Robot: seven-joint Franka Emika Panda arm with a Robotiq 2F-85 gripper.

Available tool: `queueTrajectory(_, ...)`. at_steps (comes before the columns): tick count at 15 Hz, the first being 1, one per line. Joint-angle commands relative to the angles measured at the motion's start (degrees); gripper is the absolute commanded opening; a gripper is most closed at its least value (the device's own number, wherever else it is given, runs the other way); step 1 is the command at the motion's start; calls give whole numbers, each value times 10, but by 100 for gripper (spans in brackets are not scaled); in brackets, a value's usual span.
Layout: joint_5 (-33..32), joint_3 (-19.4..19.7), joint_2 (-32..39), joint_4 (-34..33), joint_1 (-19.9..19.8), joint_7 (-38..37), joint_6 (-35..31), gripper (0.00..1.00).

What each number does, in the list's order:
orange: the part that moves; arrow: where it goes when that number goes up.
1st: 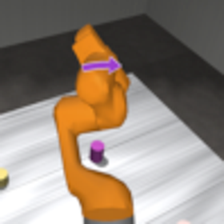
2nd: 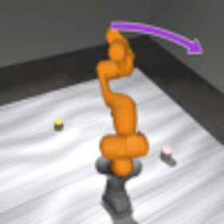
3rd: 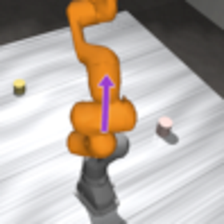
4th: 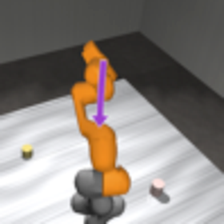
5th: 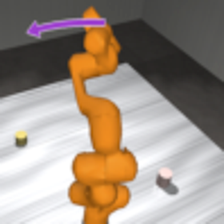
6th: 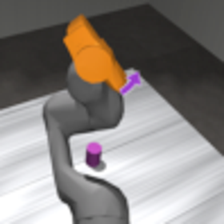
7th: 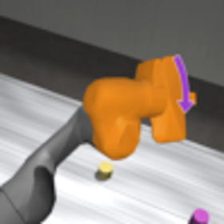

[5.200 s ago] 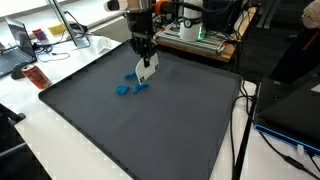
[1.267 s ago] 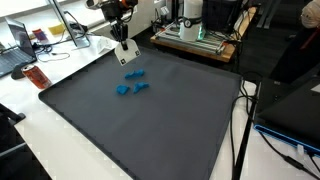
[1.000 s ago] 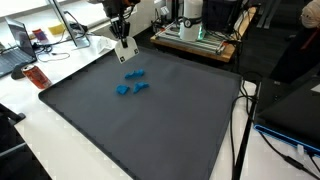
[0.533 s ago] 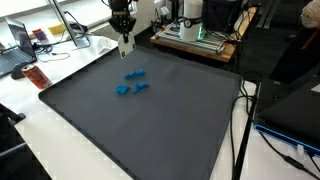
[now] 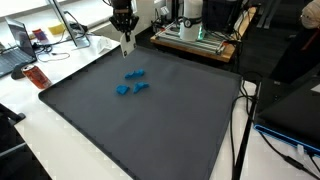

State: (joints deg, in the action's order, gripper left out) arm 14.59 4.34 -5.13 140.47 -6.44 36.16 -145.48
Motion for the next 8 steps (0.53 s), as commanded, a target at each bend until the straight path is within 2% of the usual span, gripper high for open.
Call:
queueTrajectory(1, -3, 12, 0, 0, 12, -3, 1, 4)
queueTrajectory(2, -1, 11, 4, -3, 16, 17, -2, 1)
queueTrajectory(8, 1, 7, 41, -12, 27, 68, -16, 1)
